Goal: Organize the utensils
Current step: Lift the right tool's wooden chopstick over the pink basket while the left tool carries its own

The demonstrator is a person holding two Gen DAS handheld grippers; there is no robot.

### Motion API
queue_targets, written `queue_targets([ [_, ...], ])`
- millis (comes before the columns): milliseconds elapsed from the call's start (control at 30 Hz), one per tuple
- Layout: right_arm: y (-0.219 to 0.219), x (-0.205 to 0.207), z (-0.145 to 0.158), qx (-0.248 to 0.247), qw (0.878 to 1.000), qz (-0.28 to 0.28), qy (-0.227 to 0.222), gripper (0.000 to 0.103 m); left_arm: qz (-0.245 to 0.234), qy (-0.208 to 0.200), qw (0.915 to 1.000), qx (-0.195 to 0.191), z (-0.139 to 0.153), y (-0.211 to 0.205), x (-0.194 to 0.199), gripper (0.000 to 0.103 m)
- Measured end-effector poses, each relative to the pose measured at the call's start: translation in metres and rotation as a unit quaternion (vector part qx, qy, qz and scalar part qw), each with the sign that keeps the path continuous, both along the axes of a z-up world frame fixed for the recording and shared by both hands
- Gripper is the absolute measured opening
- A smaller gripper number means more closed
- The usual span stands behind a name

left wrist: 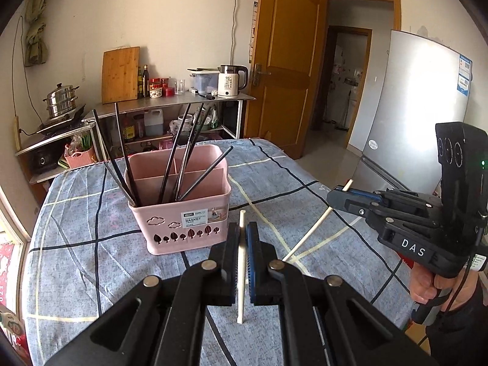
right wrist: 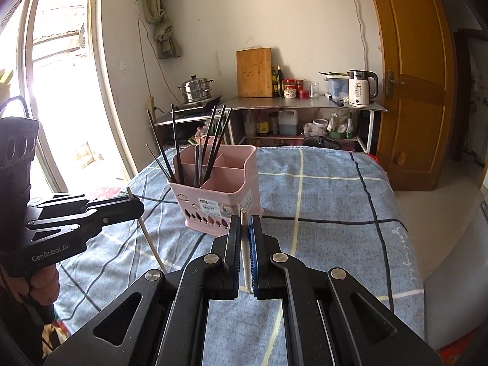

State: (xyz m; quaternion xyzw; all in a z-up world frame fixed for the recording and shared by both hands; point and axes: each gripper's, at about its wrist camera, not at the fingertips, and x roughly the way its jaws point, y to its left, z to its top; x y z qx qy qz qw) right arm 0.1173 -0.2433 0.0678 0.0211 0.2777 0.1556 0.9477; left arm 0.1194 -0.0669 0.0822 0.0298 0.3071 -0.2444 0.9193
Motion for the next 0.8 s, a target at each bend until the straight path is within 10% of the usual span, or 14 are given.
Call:
queue_targets([
  [800, 0.021, -0.003, 0.025, 0.008, 0.999, 0.035, -0.032, 0.005, 0.022, -0.011, 0.9996, -0.011, 0.025, 0.044, -0.004, 0.005],
])
